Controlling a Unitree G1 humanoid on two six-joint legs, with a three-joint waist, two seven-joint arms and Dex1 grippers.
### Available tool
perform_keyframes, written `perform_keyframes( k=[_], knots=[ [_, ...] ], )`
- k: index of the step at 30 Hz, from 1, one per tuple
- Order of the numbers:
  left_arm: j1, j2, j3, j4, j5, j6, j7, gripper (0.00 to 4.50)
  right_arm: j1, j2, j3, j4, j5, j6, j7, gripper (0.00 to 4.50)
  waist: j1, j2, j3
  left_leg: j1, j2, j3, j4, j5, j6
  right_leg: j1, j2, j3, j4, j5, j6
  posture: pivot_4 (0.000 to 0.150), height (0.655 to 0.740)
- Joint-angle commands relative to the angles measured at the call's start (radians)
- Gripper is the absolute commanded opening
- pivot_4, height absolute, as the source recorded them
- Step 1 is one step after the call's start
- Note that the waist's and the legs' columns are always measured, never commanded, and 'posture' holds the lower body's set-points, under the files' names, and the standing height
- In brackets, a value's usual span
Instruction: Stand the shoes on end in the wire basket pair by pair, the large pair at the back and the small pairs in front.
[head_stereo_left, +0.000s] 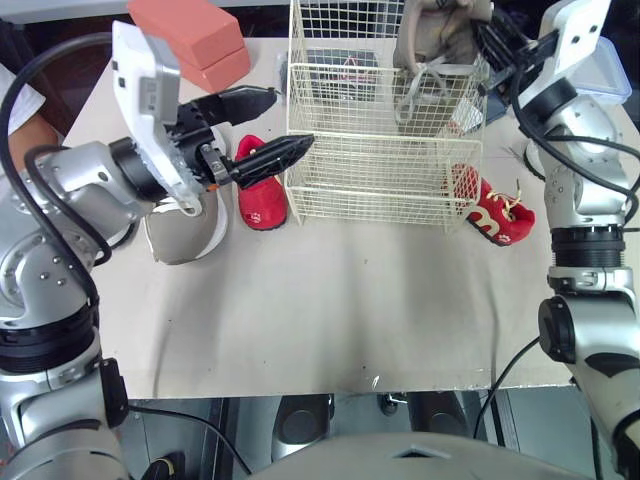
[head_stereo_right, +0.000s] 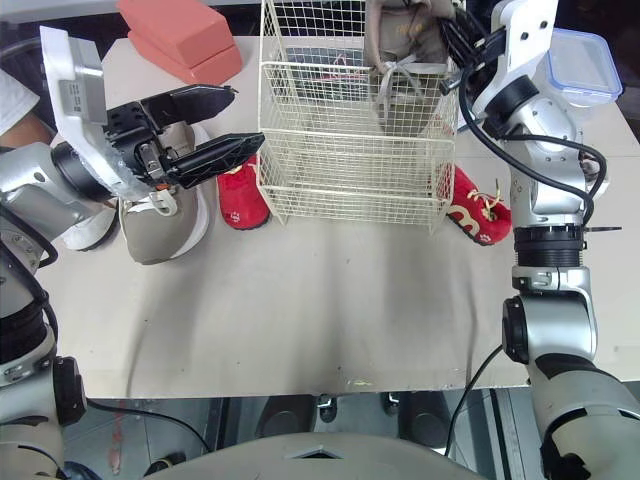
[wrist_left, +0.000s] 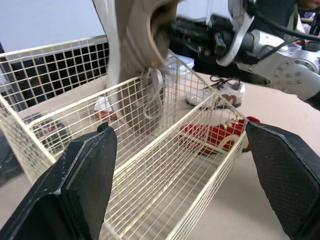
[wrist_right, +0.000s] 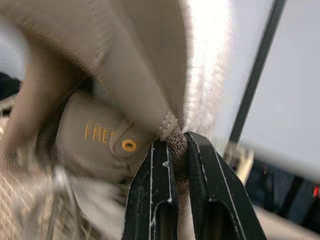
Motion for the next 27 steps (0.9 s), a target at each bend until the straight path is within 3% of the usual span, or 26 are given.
perform_keyframes(
  k=[1,9,10,12,15,17,19,22,27],
  knots=[
    [0.001,0.016,0.029,-0.011,0.012,-0.026,-0.009,4.42,0.026,0.001,-0.020,-0.073,0.000,0.050,-0.046,0.00,-0.003,0.000,0.000,0.000,0.000,0.000,0.000,0.000,0.000,0.000,0.000,0.000,0.000,0.000,0.000,0.150,0.6860],
    [0.007,0.015,0.021,-0.002,0.040,-0.040,-0.022,4.42,0.066,-0.002,-0.028,-0.110,-0.007,0.063,-0.075,0.00,-0.001,0.000,0.000,0.000,0.000,0.000,0.000,0.000,0.000,0.000,0.000,0.000,0.000,0.000,0.000,0.150,0.6860],
    [0.009,0.017,0.020,0.001,0.045,-0.042,-0.026,4.50,0.064,-0.006,-0.033,-0.114,-0.001,0.066,-0.072,0.67,-0.001,0.000,0.000,0.000,0.000,0.000,0.000,0.000,0.000,0.000,0.000,0.000,0.000,0.000,0.000,0.150,0.6860],
    [0.013,0.017,0.021,0.005,0.054,-0.045,-0.032,4.50,0.062,-0.013,-0.039,-0.122,0.004,0.065,-0.065,1.28,-0.002,0.000,0.000,0.000,0.000,0.000,0.000,0.000,0.000,0.000,0.001,0.000,0.000,0.000,0.000,0.150,0.6860],
    [0.027,0.019,0.023,0.017,0.078,-0.059,-0.042,4.50,0.062,-0.036,-0.051,-0.153,0.015,0.063,-0.046,2.84,-0.003,0.000,0.000,0.000,0.000,0.000,0.000,0.000,0.000,0.000,0.001,0.000,0.000,0.000,0.000,0.150,0.6860],
    [0.044,0.021,0.030,0.029,0.098,-0.071,-0.047,4.50,0.074,-0.067,-0.065,-0.197,0.038,0.073,-0.016,3.42,-0.003,0.000,0.000,0.000,0.000,0.000,-0.001,0.000,0.000,0.000,0.001,0.000,0.000,0.000,0.000,0.150,0.6860],
    [0.060,0.020,0.047,0.043,0.107,-0.080,-0.051,4.50,0.096,-0.100,-0.078,-0.249,0.066,0.091,0.021,4.44,-0.003,0.000,0.000,0.000,0.000,0.000,-0.001,0.000,0.000,0.000,0.001,0.000,0.000,0.000,0.000,0.150,0.6860],
    [0.080,0.019,0.079,0.075,0.119,-0.097,-0.047,4.50,0.145,-0.154,-0.102,-0.339,0.131,0.142,0.085,4.49,-0.002,0.000,0.000,0.000,0.000,0.000,-0.001,0.000,0.000,-0.001,0.001,0.000,-0.001,0.000,0.000,0.150,0.6860],
    [0.124,0.040,0.142,0.220,0.203,-0.163,-0.055,4.50,0.304,-0.238,-0.147,-0.585,0.373,0.321,0.222,4.49,-0.003,0.000,0.000,0.001,0.001,0.000,-0.001,0.000,0.000,0.000,0.002,0.000,-0.001,0.000,0.000,0.150,0.6860]
  ],
)
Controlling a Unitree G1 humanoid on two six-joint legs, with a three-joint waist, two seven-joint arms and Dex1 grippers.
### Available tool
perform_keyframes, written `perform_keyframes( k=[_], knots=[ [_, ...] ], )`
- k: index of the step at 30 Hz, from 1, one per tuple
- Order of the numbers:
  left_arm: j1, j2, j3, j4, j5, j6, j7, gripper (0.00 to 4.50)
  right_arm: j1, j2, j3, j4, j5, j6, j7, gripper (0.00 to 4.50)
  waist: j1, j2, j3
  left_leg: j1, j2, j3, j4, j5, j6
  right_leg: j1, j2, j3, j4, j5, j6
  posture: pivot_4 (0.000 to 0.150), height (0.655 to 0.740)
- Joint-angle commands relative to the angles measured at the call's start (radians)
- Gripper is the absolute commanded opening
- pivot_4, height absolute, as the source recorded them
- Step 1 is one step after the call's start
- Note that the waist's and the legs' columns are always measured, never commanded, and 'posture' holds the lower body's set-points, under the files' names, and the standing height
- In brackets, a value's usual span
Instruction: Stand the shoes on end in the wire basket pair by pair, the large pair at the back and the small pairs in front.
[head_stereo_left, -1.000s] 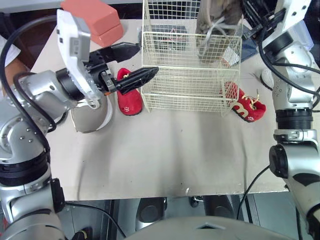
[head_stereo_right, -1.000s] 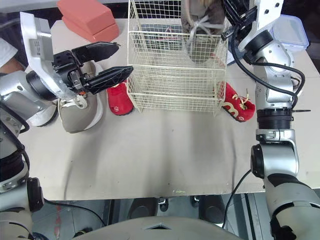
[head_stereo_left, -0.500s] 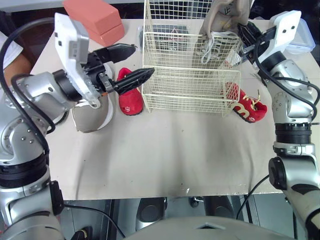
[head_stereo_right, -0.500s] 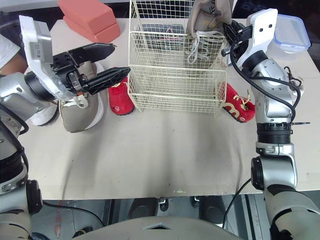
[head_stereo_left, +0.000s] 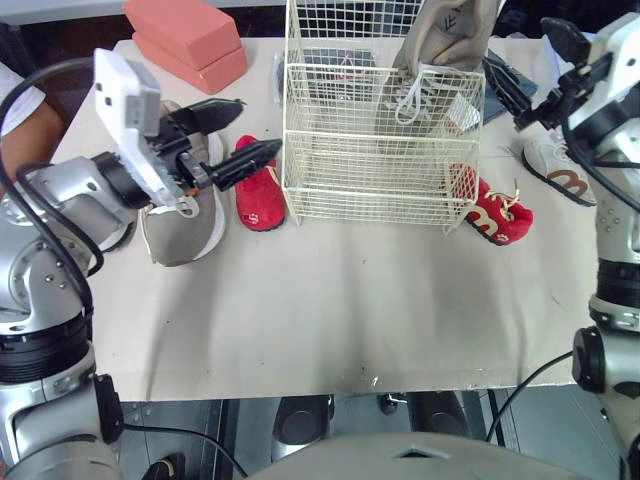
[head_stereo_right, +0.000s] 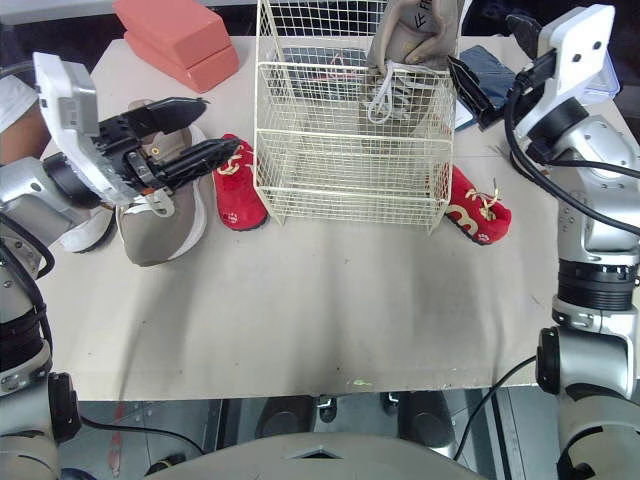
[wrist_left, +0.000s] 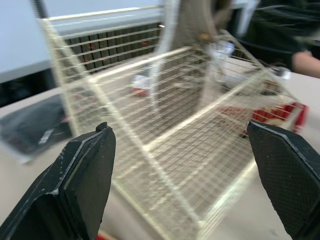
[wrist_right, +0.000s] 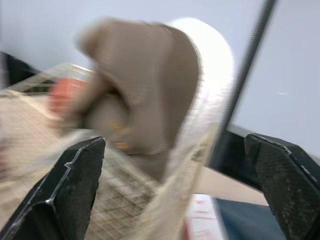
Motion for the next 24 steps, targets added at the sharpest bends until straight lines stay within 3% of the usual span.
perform_keyframes(
  k=[1,5,12,17,24],
  knots=[
    [0.019,0.036,0.070,0.113,0.076,-0.072,-0.011,4.50,0.075,-0.039,-0.035,-0.192,0.162,0.094,0.079,4.49,-0.003,0.000,0.000,0.000,0.000,0.000,0.000,0.000,0.000,0.000,0.000,0.000,0.000,0.000,0.000,0.150,0.6860],
    [0.028,0.067,0.109,0.308,0.145,-0.115,-0.017,4.50,0.200,-0.039,-0.010,-0.357,0.276,0.160,0.105,4.49,-0.002,0.000,0.000,0.001,0.000,0.000,0.000,0.000,0.000,0.000,0.002,0.000,0.000,-0.002,0.003,0.150,0.6860],
    [-0.013,0.140,0.052,0.654,0.281,-0.138,-0.036,4.50,0.338,-0.067,0.030,-0.458,0.283,0.143,0.174,4.49,0.002,-0.001,0.000,0.000,0.001,0.000,0.000,-0.003,0.004,0.000,0.000,-0.002,-0.001,-0.002,0.003,0.150,0.6860],
    [-0.111,0.149,-0.055,0.868,0.380,-0.174,-0.104,4.50,0.337,-0.070,0.058,-0.458,0.255,0.122,0.185,4.49,0.006,-0.003,-0.001,-0.001,0.000,-0.002,0.000,-0.003,0.005,0.000,-0.001,-0.007,-0.001,-0.002,0.003,0.150,0.6860],
    [-0.362,0.139,-0.156,1.229,0.500,-0.227,-0.163,4.50,0.319,-0.065,0.084,-0.444,0.226,0.096,0.195,4.49,0.002,-0.004,-0.001,-0.001,-0.002,0.001,0.000,-0.003,0.005,0.000,0.000,-0.007,0.000,-0.002,0.003,0.150,0.6860]
  ],
)
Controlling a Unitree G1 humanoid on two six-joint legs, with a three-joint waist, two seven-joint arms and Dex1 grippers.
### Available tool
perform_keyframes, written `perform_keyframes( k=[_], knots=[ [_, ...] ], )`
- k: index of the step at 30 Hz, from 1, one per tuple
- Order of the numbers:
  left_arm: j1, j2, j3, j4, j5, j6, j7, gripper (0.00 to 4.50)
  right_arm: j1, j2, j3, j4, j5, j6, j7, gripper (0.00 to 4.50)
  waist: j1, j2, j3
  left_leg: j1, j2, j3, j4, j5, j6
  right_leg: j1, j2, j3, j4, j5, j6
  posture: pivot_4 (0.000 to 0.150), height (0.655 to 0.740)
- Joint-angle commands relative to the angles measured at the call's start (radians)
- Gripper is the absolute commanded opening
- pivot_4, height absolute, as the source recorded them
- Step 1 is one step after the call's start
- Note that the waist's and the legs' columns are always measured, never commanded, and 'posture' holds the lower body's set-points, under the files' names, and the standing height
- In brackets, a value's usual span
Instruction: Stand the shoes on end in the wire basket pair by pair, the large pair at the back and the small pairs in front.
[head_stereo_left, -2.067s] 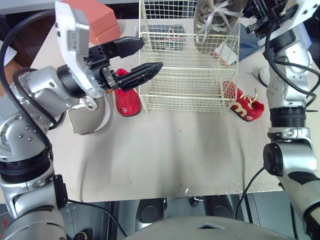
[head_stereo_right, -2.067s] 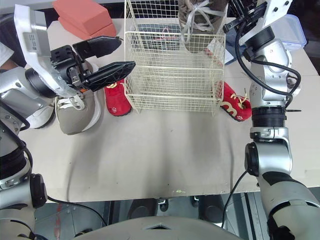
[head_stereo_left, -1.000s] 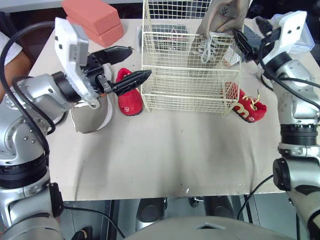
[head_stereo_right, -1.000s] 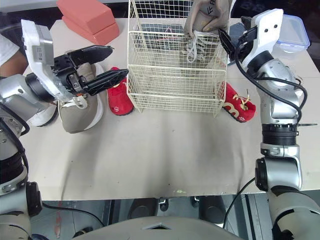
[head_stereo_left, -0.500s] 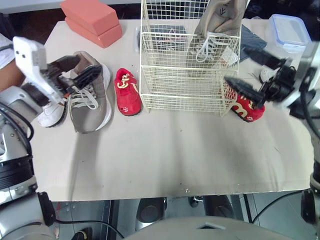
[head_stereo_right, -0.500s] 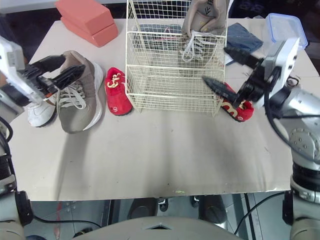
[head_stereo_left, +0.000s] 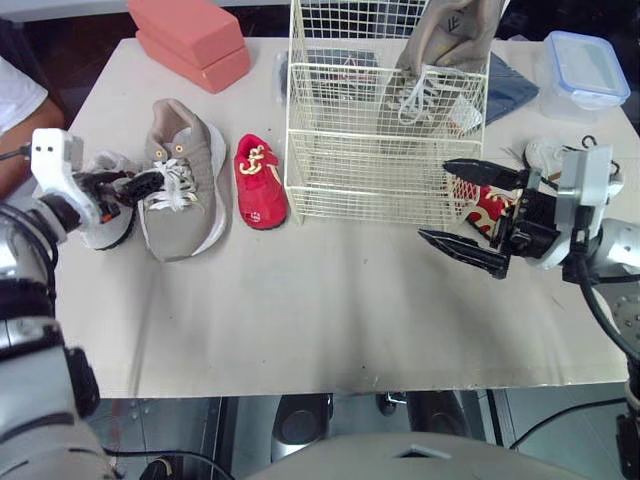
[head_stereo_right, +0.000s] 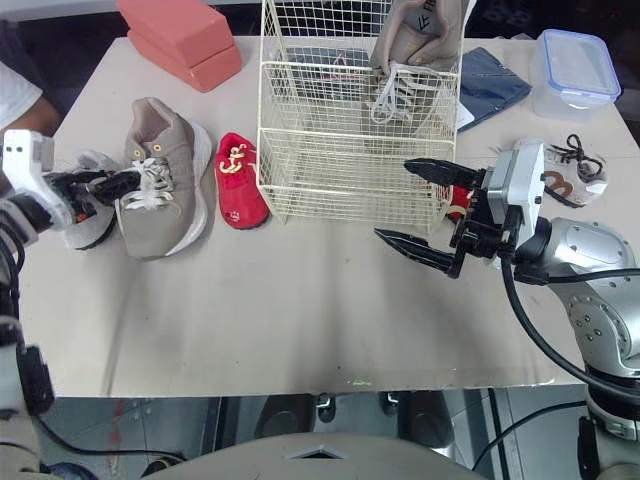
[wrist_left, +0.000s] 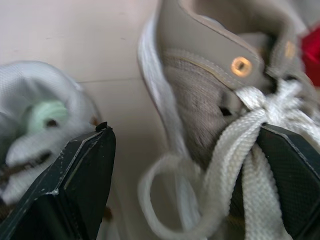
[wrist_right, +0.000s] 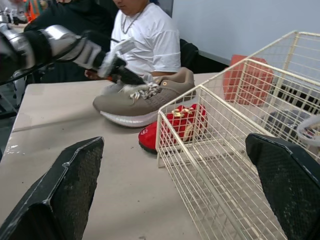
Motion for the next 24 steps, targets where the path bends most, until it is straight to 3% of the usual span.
perform_keyframes(
  k=[1,7,10,18,24],
  knots=[
    [-0.080,0.018,-0.052,0.125,0.070,-0.029,-0.063,4.50,-0.016,-0.001,0.000,-0.024,-0.003,-0.028,0.005,4.49,-0.001,0.000,0.000,0.000,0.000,0.000,0.000,0.000,0.000,0.000,0.000,0.000,0.000,0.000,0.000,0.150,0.6860],
    [-0.194,0.006,-0.118,0.276,0.156,-0.054,-0.179,4.50,-0.018,0.007,0.015,-0.028,-0.021,-0.042,-0.003,4.49,0.002,0.000,0.000,0.000,0.001,0.003,0.001,0.002,-0.003,0.000,0.000,0.000,0.000,0.000,0.000,0.150,0.6860],
    [-0.225,0.003,-0.132,0.321,0.187,-0.057,-0.199,3.77,-0.015,0.017,0.022,-0.036,-0.026,-0.050,-0.013,4.50,0.001,0.000,0.000,-0.001,0.001,0.003,0.001,0.002,-0.003,0.000,-0.001,0.000,0.000,0.000,0.000,0.150,0.6860],
    [-0.244,-0.010,-0.139,0.363,0.225,-0.084,-0.227,0.62,-0.013,0.026,0.029,-0.044,-0.032,-0.058,-0.030,4.50,-0.002,0.000,0.000,0.001,0.001,0.002,0.001,0.002,-0.004,0.000,-0.001,0.001,0.002,0.000,0.000,0.150,0.6860],
    [-0.214,-0.011,-0.049,0.343,0.176,-0.172,-0.159,0.61,-0.011,0.028,0.017,-0.041,-0.011,-0.060,-0.027,4.50,-0.001,0.000,0.000,0.001,0.001,0.001,0.001,0.002,-0.004,0.000,-0.001,0.000,0.002,0.000,0.000,0.150,0.6860]
  ],
)
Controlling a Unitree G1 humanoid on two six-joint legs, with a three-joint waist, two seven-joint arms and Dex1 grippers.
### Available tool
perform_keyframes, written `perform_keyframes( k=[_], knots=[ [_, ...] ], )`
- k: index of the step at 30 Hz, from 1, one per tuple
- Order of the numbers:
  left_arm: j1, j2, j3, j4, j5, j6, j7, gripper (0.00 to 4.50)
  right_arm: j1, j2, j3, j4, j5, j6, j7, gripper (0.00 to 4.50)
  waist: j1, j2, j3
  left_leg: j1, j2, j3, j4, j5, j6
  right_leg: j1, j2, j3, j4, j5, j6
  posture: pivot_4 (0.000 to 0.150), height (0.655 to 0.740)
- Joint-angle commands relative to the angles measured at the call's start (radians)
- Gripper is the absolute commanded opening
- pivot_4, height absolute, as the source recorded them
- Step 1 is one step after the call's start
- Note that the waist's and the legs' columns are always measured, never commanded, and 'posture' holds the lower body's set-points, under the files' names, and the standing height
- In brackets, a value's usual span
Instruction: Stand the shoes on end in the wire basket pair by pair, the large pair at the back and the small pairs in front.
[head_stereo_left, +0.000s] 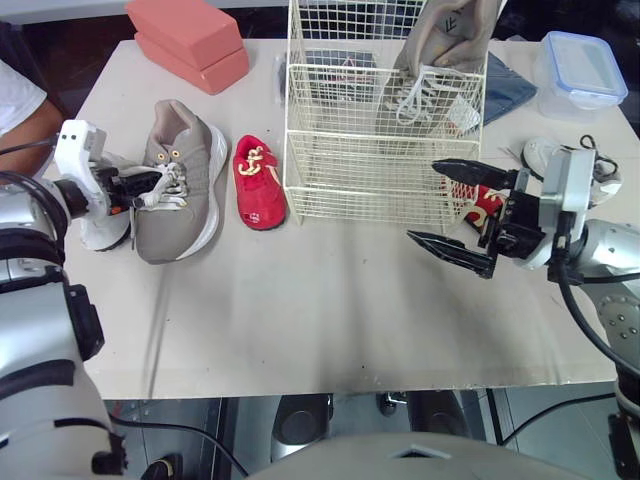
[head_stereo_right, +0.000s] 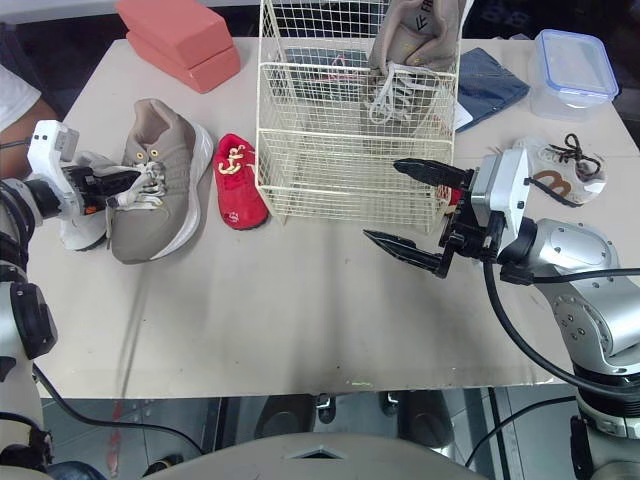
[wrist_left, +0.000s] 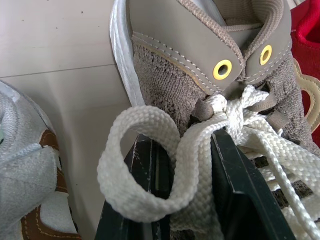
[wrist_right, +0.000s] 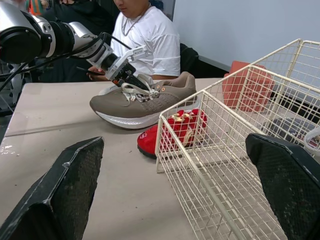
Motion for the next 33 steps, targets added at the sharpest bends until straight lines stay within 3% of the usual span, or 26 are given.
perform_keyframes(
  k=[1,6,11,18,24,29,33],
  knots=[
    [0.030,0.011,0.076,-0.017,-0.043,-0.086,0.044,0.61,-0.007,0.003,-0.029,-0.036,0.032,-0.017,0.000,4.50,0.000,0.000,0.000,0.000,0.000,0.000,0.000,0.000,0.000,0.000,0.000,0.000,0.000,0.000,0.000,0.150,0.6860],
    [0.131,0.028,0.245,-0.200,-0.181,-0.154,0.001,0.61,-0.021,0.007,-0.039,-0.024,0.070,-0.008,-0.006,4.50,-0.008,-0.005,0.002,-0.001,0.001,-0.002,0.000,0.000,-0.001,-0.001,0.000,0.000,0.000,0.002,-0.003,0.150,0.6860],
    [0.254,-0.040,0.442,-0.570,-0.376,-0.106,0.054,0.61,-0.049,0.009,-0.039,0.006,0.091,-0.007,-0.001,4.50,-0.001,-0.010,0.003,-0.004,0.001,-0.004,0.001,0.000,-0.001,-0.001,-0.005,0.001,-0.001,0.002,-0.003,0.150,0.6860],
    [0.143,-0.159,0.488,-0.795,-0.484,-0.141,0.223,0.61,-0.115,0.032,-0.030,0.047,0.108,-0.003,-0.006,4.50,0.004,-0.011,0.002,-0.005,-0.001,-0.007,0.003,0.001,-0.001,0.001,-0.003,-0.001,-0.001,0.002,-0.003,0.150,0.6860],
    [-0.072,-0.333,0.376,-0.811,-0.451,-0.239,0.337,0.61,-0.137,0.057,-0.051,0.052,0.124,-0.006,-0.045,4.50,0.006,-0.012,0.002,-0.005,-0.002,-0.004,0.003,0.001,-0.001,0.002,-0.003,-0.002,-0.001,0.003,-0.003,0.150,0.6860],
    [-0.265,-0.482,0.273,-0.660,-0.349,-0.438,0.394,0.61,-0.131,0.077,-0.069,0.040,0.111,-0.019,-0.090,4.50,0.004,-0.012,0.002,-0.006,-0.005,-0.003,0.003,0.001,-0.001,0.001,-0.003,-0.003,-0.001,0.003,-0.003,0.150,0.6860],
    [-0.354,-0.547,0.231,-0.566,-0.336,-0.512,0.350,0.61,-0.128,0.104,-0.097,0.010,0.121,-0.015,-0.179,4.50,-0.005,-0.012,0.002,-0.004,-0.005,0.000,0.003,0.001,-0.001,0.000,-0.002,-0.003,-0.001,0.003,-0.003,0.150,0.6860]
  ],
)
